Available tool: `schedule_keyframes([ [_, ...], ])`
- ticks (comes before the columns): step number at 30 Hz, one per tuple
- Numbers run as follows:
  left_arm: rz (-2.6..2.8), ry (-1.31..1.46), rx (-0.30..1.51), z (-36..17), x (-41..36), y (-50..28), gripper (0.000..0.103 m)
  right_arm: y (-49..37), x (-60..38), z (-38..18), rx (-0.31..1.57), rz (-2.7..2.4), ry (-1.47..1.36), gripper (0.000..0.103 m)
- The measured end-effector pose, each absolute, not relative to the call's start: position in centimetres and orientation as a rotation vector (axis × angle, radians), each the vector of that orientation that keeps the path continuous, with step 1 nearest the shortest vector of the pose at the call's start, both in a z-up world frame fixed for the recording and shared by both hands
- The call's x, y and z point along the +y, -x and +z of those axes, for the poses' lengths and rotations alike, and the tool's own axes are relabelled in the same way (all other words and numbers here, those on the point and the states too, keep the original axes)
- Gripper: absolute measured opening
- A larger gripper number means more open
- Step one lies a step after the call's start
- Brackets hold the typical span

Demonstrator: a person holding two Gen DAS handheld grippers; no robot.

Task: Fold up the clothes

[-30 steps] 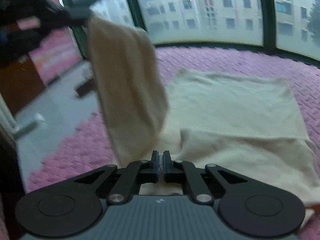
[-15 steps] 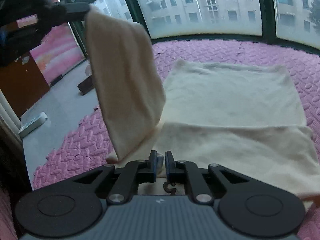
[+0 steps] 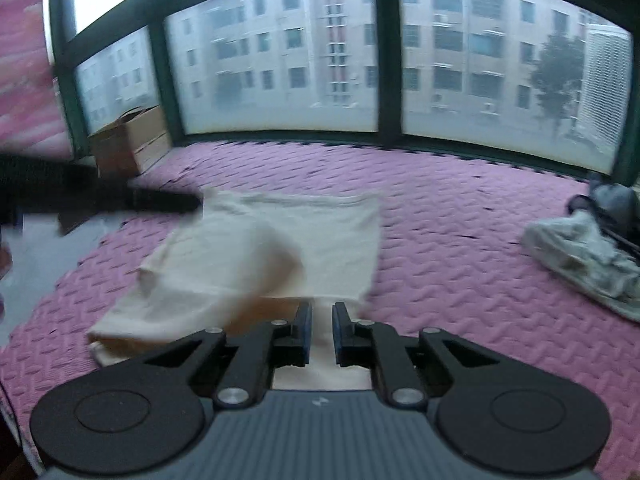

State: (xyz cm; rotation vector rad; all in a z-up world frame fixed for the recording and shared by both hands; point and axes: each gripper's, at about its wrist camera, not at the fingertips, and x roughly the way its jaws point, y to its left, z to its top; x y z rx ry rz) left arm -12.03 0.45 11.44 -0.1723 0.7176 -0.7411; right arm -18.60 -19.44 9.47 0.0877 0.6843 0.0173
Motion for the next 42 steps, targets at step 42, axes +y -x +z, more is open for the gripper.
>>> schedule_keyframes([
  [42,-0.485,-0.125,0.875,4.8,9.5,11.8,0.042,13.8,-17.7,4.2,0.818,0.056,-0.049,0.012],
])
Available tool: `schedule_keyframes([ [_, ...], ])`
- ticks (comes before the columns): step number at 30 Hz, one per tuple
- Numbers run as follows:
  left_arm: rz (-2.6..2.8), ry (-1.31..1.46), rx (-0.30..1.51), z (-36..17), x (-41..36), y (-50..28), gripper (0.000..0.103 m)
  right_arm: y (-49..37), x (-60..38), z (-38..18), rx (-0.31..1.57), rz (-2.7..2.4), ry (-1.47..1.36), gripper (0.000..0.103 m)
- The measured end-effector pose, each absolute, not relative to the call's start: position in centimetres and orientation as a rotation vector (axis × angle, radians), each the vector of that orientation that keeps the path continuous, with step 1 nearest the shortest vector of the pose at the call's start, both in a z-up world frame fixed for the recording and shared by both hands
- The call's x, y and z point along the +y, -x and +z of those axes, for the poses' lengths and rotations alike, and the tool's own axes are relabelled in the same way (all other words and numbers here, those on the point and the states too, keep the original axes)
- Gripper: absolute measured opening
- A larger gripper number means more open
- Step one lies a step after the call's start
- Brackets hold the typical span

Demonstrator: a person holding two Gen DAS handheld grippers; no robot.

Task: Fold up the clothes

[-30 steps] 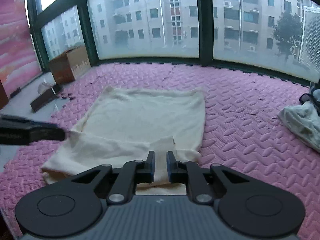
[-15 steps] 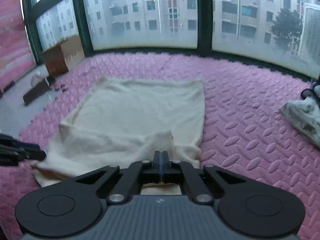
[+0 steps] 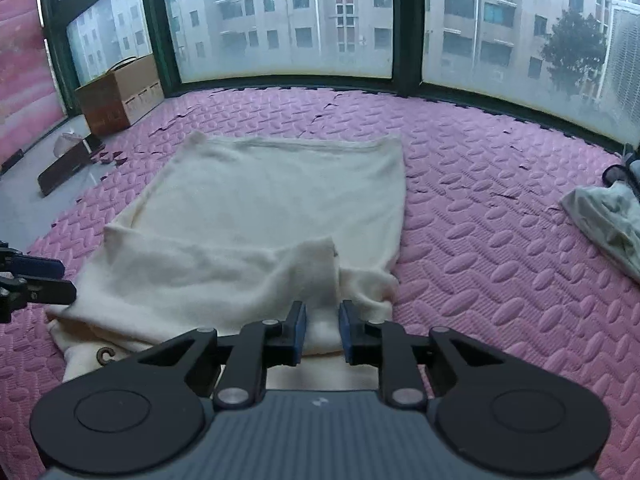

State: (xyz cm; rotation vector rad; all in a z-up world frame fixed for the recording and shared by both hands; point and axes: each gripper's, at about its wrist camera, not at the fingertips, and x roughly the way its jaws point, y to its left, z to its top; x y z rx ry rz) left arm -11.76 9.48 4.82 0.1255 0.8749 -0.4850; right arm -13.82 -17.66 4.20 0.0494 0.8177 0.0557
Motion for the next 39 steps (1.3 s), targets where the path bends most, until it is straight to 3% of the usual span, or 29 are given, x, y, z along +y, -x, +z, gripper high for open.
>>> schedule_keyframes([
  [2,-0.484,-0.125,0.889,4.5,9.5,11.6,0.037,14.2,-17.8,4.9,0.806,0.063,-0.067,0.004],
  [3,-0.489,-0.111,0.897,4.3,9.7,11.5,0.024,14.4,-17.9,5.3,0.799,0.068,-0.081,0.004],
  [5,-0.493,-0.099,0.904,4.3,9.9,11.3,0.013,15.0,-17.9,6.4,0.778,0.074,-0.086,0.004],
  [9,-0.482,-0.124,0.891,4.5,10.4,11.3,0.008,16.1,-17.8,7.6,0.769,0.068,-0.070,0.005],
  [10,-0.477,-0.135,0.889,4.5,10.5,11.3,0.008,16.0,-17.8,7.2,0.797,0.060,-0.057,0.006],
  [12,-0.471,-0.155,0.883,4.6,10.8,11.3,0.008,15.8,-17.8,6.0,0.843,0.045,-0.028,0.019],
  [22,-0.616,-0.319,0.790,6.5,9.6,14.0,0.011,17.2,-16.0,7.6,0.741,0.157,0.086,0.020],
  [26,-0.691,-0.420,0.790,5.7,8.1,15.0,0.019,15.7,-15.7,5.5,0.818,0.192,0.048,0.020],
  [30,-0.756,-0.556,0.746,5.3,7.8,16.6,0.033,16.4,-15.4,5.5,0.832,0.223,0.097,0.020],
  [33,-0.787,-0.646,0.712,5.1,7.8,17.6,0.035,18.0,-15.3,7.2,0.809,0.280,0.175,0.027],
  [39,-0.844,-0.702,0.663,4.2,7.5,18.7,0.038,21.2,-13.7,5.8,0.841,0.396,0.420,0.030],
])
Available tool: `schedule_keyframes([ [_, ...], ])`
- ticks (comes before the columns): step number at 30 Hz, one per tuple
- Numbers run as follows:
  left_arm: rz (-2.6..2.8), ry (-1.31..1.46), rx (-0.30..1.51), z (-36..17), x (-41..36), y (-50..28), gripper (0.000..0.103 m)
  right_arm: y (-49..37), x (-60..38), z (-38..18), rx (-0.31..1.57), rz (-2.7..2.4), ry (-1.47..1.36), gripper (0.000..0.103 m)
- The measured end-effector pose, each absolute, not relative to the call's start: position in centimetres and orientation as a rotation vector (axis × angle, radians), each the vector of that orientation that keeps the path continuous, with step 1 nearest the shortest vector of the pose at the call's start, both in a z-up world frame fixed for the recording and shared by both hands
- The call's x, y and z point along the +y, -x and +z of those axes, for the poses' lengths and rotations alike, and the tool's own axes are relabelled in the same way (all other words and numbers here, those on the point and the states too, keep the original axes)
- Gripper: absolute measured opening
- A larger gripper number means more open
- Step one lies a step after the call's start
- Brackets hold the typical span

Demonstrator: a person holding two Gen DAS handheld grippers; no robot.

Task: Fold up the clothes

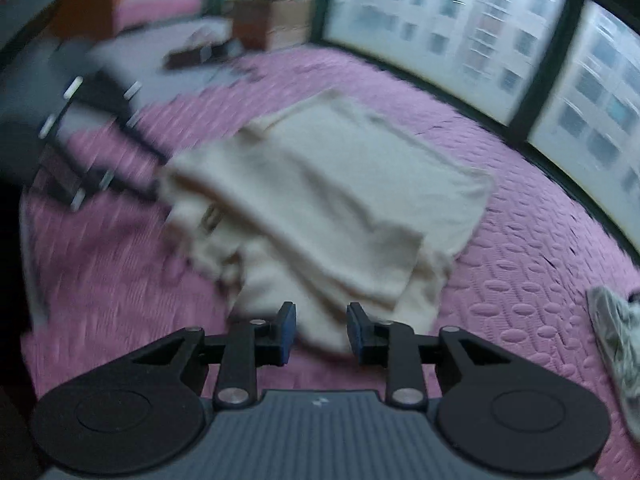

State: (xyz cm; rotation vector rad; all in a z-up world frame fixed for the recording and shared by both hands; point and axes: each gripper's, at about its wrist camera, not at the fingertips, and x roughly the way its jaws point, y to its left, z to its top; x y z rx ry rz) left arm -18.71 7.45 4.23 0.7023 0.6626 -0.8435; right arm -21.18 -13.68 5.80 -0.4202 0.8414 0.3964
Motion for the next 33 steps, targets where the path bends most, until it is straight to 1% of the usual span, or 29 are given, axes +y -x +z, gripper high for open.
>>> schedule_keyframes([
  [3,-0.857,-0.735,0.634,3.8,7.1,19.3,0.038,22.6,-12.5,4.4,0.804,0.418,0.553,0.031],
  [6,-0.861,-0.763,0.607,3.4,6.6,19.5,0.038,23.0,-11.6,4.0,0.739,0.419,0.612,0.031],
  [8,-0.865,-0.762,0.600,3.1,6.4,19.4,0.037,22.6,-11.3,3.8,0.728,0.421,0.603,0.030],
  [9,-0.863,-0.758,0.596,3.0,6.3,19.4,0.035,22.4,-11.2,3.7,0.725,0.424,0.593,0.026],
  [10,-0.862,-0.755,0.592,2.9,6.3,19.3,0.031,22.2,-11.2,3.7,0.724,0.428,0.580,0.025],
  [11,-0.861,-0.751,0.588,2.9,6.2,19.3,0.021,22.0,-11.2,3.8,0.723,0.433,0.566,0.021],
  [12,-0.870,-0.738,0.591,2.9,6.3,19.3,0.014,21.9,-11.3,4.0,0.724,0.438,0.553,0.010],
  [17,-0.873,-0.694,0.555,3.9,6.8,19.1,0.009,21.7,-12.0,5.3,0.707,0.436,0.476,0.008],
  [25,-0.877,-0.638,0.555,4.7,7.0,18.0,0.009,20.3,-12.9,5.9,0.739,0.411,0.380,0.008],
  [26,-0.906,-0.632,0.558,4.9,7.3,18.2,0.011,20.0,-13.1,5.9,0.747,0.410,0.355,0.008],
  [28,-0.938,-0.654,0.553,4.9,7.6,18.9,0.012,19.5,-13.7,6.3,0.757,0.403,0.295,0.008],
  [31,-0.952,-0.679,0.548,4.8,7.8,19.6,0.020,18.5,-14.3,6.6,0.767,0.393,0.240,0.008],
  [33,-0.942,-0.682,0.551,4.5,7.8,19.7,0.035,17.6,-14.6,6.7,0.780,0.389,0.199,0.008],
])
